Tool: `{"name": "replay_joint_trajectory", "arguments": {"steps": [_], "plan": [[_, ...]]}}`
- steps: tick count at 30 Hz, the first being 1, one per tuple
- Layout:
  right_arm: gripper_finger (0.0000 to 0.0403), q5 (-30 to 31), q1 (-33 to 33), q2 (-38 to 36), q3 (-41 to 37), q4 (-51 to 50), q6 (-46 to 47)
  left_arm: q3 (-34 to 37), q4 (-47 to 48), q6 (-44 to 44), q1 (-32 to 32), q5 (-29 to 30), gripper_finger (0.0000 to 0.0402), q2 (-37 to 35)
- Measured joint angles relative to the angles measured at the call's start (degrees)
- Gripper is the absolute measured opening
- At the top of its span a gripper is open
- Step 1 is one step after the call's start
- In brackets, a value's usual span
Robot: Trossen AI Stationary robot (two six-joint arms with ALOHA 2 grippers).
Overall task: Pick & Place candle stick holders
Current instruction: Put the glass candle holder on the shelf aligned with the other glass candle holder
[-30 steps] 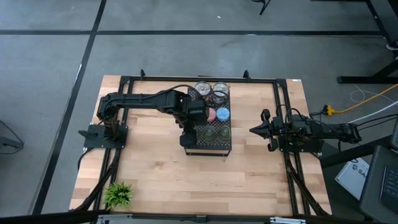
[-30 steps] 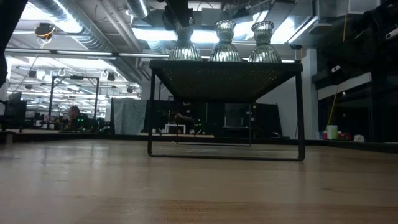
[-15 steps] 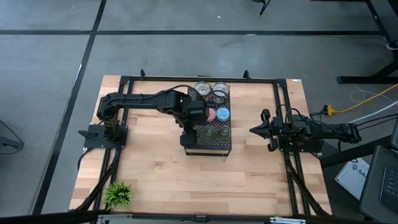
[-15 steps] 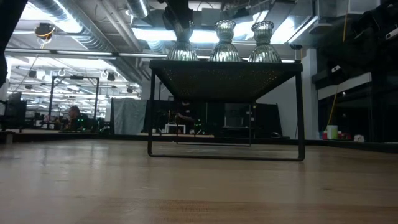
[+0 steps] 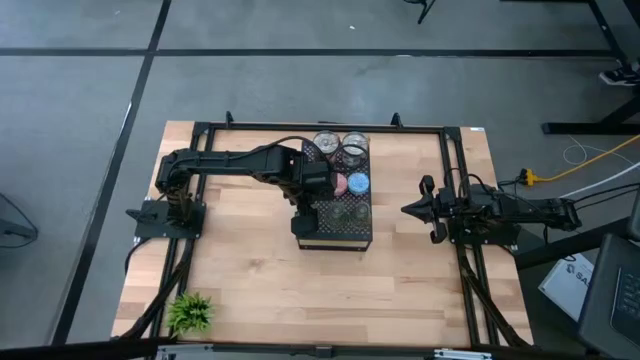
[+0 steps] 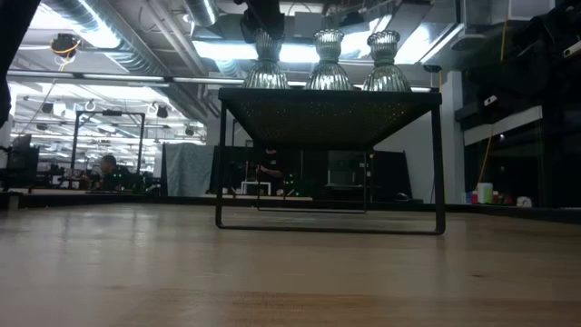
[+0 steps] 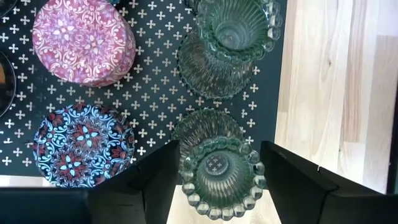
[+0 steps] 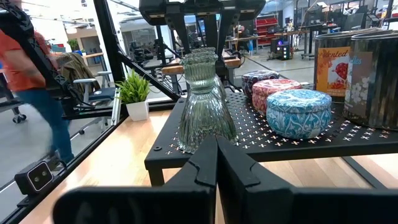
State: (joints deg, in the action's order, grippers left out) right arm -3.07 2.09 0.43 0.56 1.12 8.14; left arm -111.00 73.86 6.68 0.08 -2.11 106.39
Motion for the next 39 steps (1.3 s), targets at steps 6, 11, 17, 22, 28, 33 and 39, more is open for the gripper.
{"name": "replay_joint_trajectory", "arguments": {"steps": [6,11,17,22,28,33,39], "plan": [[0.0005,0.0,0.0,0.0,0.0,0.0,0.0,-0.2,0.4,-0.4,0.0,0.0,0.0221,0.0],[0.0005,0.0,0.0,0.0,0.0,0.0,0.0,-0.6,0.5,0.0,0.0,-0.2,0.0232,0.0],[0.0005,0.0,0.0,0.0,0.0,0.0,0.0,-0.6,1.4,0.0,0.0,-0.4,0.0259,-0.4],[0.0005,0.0,0.0,0.0,0.0,0.0,0.0,-0.6,3.6,-0.1,0.0,-0.5,0.0268,-1.5],[0.0005,0.0,0.0,0.0,0.0,0.0,0.0,-0.7,8.6,-0.9,0.0,-0.4,0.026,-2.0],[0.0005,0.0,0.0,0.0,0.0,0.0,0.0,-0.7,9.1,-2.7,-0.3,0.5,0.0228,-2.0],[0.0005,0.0,0.0,0.0,0.0,0.0,0.0,-0.7,9.0,-4.3,-0.4,1.0,0.016,-2.0]]}}
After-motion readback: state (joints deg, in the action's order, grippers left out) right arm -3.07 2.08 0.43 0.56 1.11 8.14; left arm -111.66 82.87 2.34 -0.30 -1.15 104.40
